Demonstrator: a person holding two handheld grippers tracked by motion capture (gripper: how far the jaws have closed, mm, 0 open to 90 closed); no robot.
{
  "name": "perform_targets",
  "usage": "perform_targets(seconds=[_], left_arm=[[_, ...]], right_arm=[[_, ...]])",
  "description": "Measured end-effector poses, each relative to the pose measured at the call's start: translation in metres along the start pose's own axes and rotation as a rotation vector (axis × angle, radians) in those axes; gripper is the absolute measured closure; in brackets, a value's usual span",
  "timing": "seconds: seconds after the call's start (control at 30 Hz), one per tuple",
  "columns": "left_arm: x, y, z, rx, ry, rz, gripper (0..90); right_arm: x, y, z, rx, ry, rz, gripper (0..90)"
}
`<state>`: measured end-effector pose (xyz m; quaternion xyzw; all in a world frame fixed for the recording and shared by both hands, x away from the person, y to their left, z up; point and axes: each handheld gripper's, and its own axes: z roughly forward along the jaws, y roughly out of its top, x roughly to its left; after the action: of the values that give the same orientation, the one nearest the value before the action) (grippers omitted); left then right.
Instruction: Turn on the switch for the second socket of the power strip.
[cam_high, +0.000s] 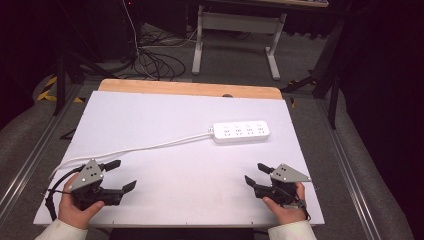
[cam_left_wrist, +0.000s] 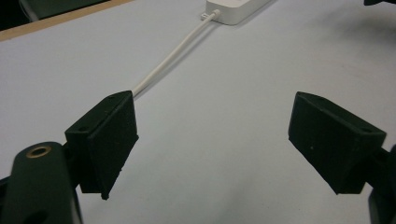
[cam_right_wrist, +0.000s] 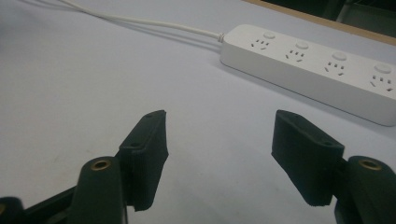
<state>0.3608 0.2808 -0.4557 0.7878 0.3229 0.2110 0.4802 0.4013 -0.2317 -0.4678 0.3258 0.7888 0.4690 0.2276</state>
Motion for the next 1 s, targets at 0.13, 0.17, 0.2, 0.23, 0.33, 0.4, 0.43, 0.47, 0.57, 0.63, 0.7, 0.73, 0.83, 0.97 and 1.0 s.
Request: perform_targets(seconds=[0.13,0.17,0.2,0.23,0.33,0.4,0.43,0.47,0.57,0.63,0.7,0.73,0.83,0.97,1.0], left_arm=[[0.0,0.0,-0.001,-0.002,0.003,0.003,16.1],[0.0,0.0,-0.001,-0.003,0.004,0.002,16.1],[0.001,0.0,-0.001,-0.003,0.004,0.001,16.1],[0.001,0.0,-0.001,-0.003,0.002,-0.004,16.1],[0.001,0.0,-0.001,-0.006,0.002,-0.006,16.1],[0.001,0.0,-0.001,-0.006,0.004,-0.006,16.1],[0.001,0.0,-0.001,-0.005,0.004,-0.006,16.1],[0.001,0.0,-0.001,-0.003,0.004,-0.004,16.1],[0.001,0.0,-0.001,-0.004,0.01,-0.002,16.1],[0.001,0.0,-0.002,-0.003,0.012,0.001,16.1],[0.0,0.0,-0.002,-0.003,0.015,0.001,16.2],[0.001,0.0,-0.002,-0.002,0.016,0.002,16.2],[0.001,0.0,-0.002,-0.001,0.017,0.001,16.1],[0.0,0.0,-0.002,-0.003,0.017,0.005,16.1],[0.0,0.0,-0.003,-0.003,0.017,0.005,16.1]], right_arm=[[0.0,0.0,0.0,0.002,0.0,-0.001,36.5],[0.0,0.001,0.0,0.001,0.0,-0.002,36.5],[0.0,0.001,0.0,0.001,0.0,-0.003,36.4],[0.0,0.001,0.0,0.001,0.0,-0.003,36.4],[0.0,0.001,0.0,0.004,0.004,-0.007,36.4],[0.001,0.002,0.0,0.005,0.004,-0.005,36.5],[0.001,0.002,0.0,0.005,0.004,-0.005,36.5],[0.001,0.002,0.0,0.005,0.004,-0.007,36.5],[0.002,0.003,0.0,0.007,0.006,-0.009,36.4],[0.002,0.004,0.001,0.01,0.008,-0.011,36.5],[0.003,0.007,0.001,0.017,0.011,-0.019,36.6],[0.003,0.008,0.001,0.022,0.01,-0.02,37.0],[0.003,0.012,0.001,0.03,0.016,-0.017,38.7],[0.001,0.022,0.0,0.049,0.043,-0.002,42.1],[0.001,0.024,0.0,0.05,0.047,0.002,42.3]])
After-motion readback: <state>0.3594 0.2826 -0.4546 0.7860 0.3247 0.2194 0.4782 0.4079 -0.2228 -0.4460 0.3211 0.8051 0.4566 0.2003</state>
